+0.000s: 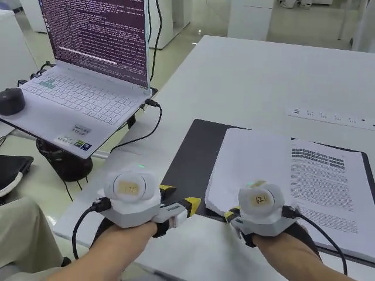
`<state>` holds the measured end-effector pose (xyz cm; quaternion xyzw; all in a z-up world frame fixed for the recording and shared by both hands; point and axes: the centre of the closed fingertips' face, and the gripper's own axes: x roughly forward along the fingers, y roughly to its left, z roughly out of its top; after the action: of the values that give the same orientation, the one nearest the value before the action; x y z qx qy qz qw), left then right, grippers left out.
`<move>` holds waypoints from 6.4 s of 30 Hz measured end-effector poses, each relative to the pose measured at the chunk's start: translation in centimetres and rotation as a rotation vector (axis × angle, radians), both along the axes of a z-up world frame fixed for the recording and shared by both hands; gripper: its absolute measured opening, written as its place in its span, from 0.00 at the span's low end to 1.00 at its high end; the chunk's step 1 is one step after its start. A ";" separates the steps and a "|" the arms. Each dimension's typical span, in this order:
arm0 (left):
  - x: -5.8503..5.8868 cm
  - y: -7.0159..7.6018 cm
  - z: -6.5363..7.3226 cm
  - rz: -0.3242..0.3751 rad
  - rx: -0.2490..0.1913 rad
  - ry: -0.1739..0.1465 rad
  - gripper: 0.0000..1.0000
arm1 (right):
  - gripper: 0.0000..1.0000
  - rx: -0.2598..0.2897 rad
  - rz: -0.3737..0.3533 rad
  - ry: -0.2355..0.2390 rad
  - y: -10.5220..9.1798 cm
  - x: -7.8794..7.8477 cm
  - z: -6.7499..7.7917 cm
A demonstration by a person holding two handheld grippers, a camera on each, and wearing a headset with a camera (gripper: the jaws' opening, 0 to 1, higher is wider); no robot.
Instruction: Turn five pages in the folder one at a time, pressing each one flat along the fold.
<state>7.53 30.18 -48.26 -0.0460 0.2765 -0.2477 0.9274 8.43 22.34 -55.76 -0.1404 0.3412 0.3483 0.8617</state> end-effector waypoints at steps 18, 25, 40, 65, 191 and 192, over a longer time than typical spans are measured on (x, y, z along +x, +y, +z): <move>4.2 -7.3 -3.9 -0.240 0.198 -0.076 0.29 | 0.00 0.211 -0.237 -0.083 -6.5 0.0 4.3; 4.8 -7.7 -6.2 -0.202 0.233 -0.069 0.27 | 0.00 0.336 -0.361 -0.182 -10.2 2.2 6.6; 4.3 -6.9 -7.4 -0.088 0.151 -0.106 0.31 | 0.00 0.416 -0.453 -0.235 -14.1 8.8 5.2; 4.3 -6.8 -7.3 -0.071 0.138 -0.122 0.31 | 0.00 0.432 -0.565 -0.178 -14.3 14.6 1.9; 4.1 -6.9 -7.2 -0.048 0.108 -0.147 0.31 | 0.00 0.520 -0.549 -0.041 -13.1 7.9 1.8; 4.1 -6.9 -7.2 -0.048 0.108 -0.147 0.31 | 0.00 0.520 -0.548 -0.037 -13.0 7.5 1.7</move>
<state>11.68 23.29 -55.47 0.0292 0.2219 -0.2575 0.9400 15.91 9.29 -54.07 0.1733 0.2504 0.1775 0.9358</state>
